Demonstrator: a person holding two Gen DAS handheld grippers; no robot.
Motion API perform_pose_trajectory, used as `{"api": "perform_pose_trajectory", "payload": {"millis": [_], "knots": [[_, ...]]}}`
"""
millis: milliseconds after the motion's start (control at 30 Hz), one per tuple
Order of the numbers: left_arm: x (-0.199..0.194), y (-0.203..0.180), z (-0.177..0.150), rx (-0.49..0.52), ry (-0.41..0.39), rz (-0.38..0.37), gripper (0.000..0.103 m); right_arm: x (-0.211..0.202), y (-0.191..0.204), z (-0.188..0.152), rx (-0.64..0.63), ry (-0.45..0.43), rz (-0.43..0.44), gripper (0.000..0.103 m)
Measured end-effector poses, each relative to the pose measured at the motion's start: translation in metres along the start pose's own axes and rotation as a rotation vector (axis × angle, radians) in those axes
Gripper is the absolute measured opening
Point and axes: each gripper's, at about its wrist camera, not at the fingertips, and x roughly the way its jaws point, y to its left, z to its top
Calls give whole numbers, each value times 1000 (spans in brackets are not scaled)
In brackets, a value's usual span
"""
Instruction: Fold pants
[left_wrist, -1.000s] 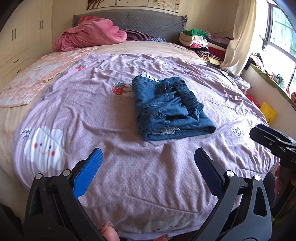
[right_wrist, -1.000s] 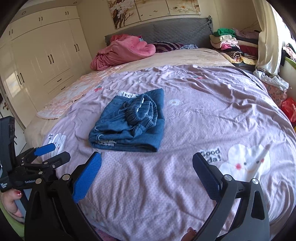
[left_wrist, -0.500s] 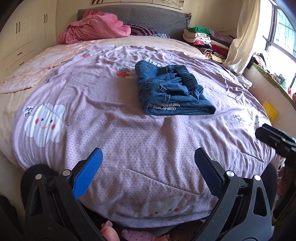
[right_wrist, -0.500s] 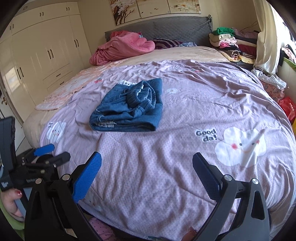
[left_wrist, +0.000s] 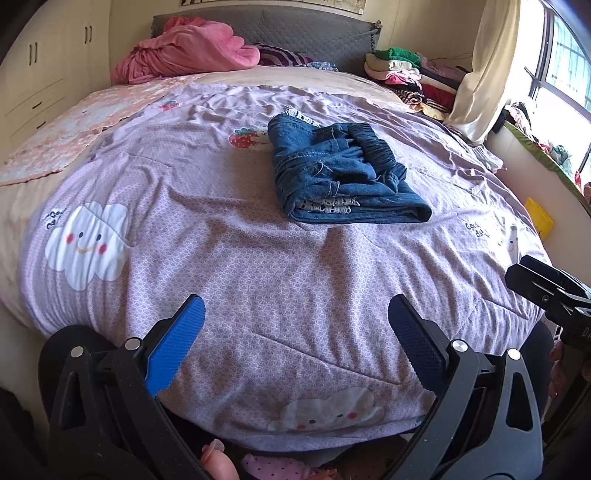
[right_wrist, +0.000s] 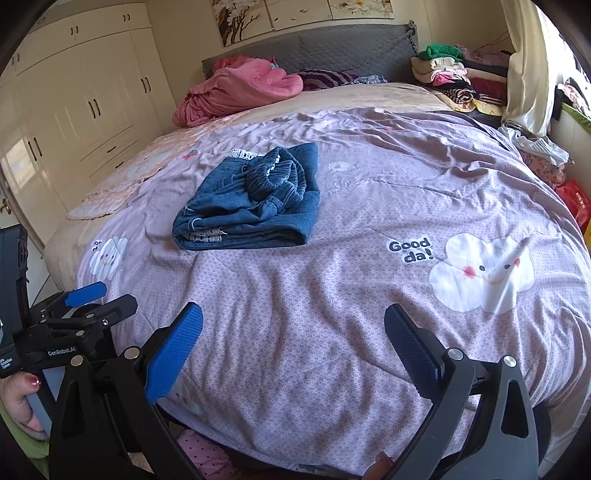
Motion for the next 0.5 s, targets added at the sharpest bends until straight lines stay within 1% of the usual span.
{"api": "perform_pose_trajectory", "payload": {"millis": [500], "knots": [[0,1,0,2,0,10,93,1,4,1,-13,5,-4,98]]}}
